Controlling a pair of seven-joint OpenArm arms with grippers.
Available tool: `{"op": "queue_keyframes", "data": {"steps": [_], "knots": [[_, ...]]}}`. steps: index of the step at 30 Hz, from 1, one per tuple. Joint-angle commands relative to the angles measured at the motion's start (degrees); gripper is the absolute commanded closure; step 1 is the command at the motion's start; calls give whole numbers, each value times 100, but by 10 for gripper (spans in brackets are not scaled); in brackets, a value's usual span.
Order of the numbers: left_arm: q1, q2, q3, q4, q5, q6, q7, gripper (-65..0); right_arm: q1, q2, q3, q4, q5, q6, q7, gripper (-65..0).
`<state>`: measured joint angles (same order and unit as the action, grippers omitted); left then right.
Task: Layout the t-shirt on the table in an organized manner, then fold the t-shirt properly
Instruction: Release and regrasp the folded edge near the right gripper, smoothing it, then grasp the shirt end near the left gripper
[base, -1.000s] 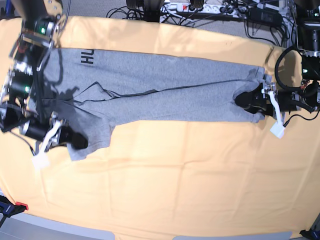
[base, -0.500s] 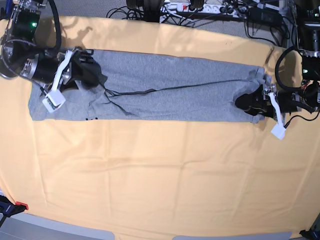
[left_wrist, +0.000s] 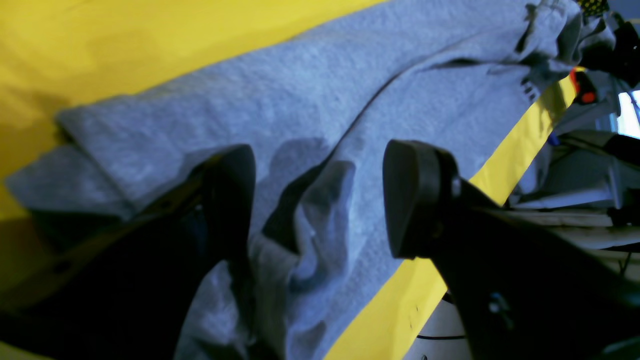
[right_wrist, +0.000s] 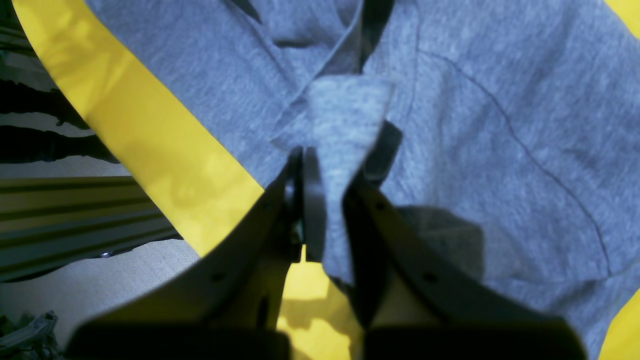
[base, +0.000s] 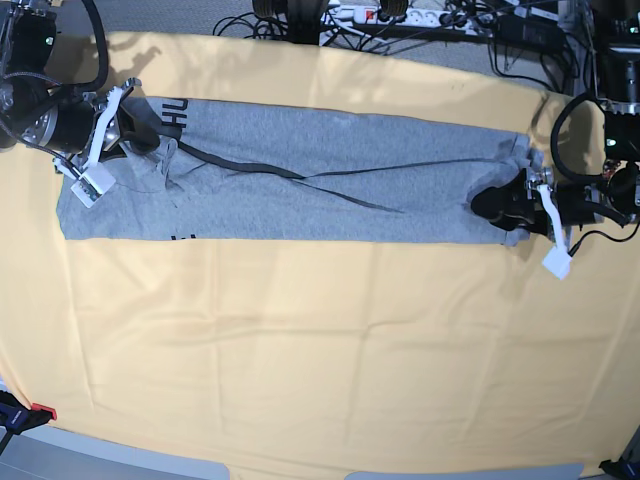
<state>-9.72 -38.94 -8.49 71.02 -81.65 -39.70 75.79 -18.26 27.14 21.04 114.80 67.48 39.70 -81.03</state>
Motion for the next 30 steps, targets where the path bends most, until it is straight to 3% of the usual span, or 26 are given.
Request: {"op": "queue_keyframes", "data": {"steps": [1, 9, 15, 17, 19, 21, 23, 30], "knots": [[-177, -190, -66, 81, -142, -30, -81, -407, 20, 109, 33, 46, 26, 30, 103, 0], [-339, -492, -76, 81, -160, -30, -81, -407, -396, 240, 33, 2, -973, 30, 103, 0], [-378, -518, -98, 81, -177, -30, -76, -407, -415, 240, 33, -55, -1438, 30, 221, -1], [-380, -520, -98, 81, -177, -30, -76, -407, -365, 243, 33, -55, -1690, 30, 382, -108], [-382, -527, -109, 81, -177, -30, -26, -407, -258, 243, 33, -55, -2098, 30, 407, -264], [-382, -557, -177, 83, -181, -30, 68, -407, -107, 280, 42, -42, -2597, -11, 382, -353], [-380, -603, -343, 83, -179, -30, 101, -407, -61, 393, 66, -33, -2752, -306, 332, -356], [-332, -730, -1803, 83, -155, -30, 127, -407, -66, 538, 927, 726, -2706, -640, 350, -356]]}}
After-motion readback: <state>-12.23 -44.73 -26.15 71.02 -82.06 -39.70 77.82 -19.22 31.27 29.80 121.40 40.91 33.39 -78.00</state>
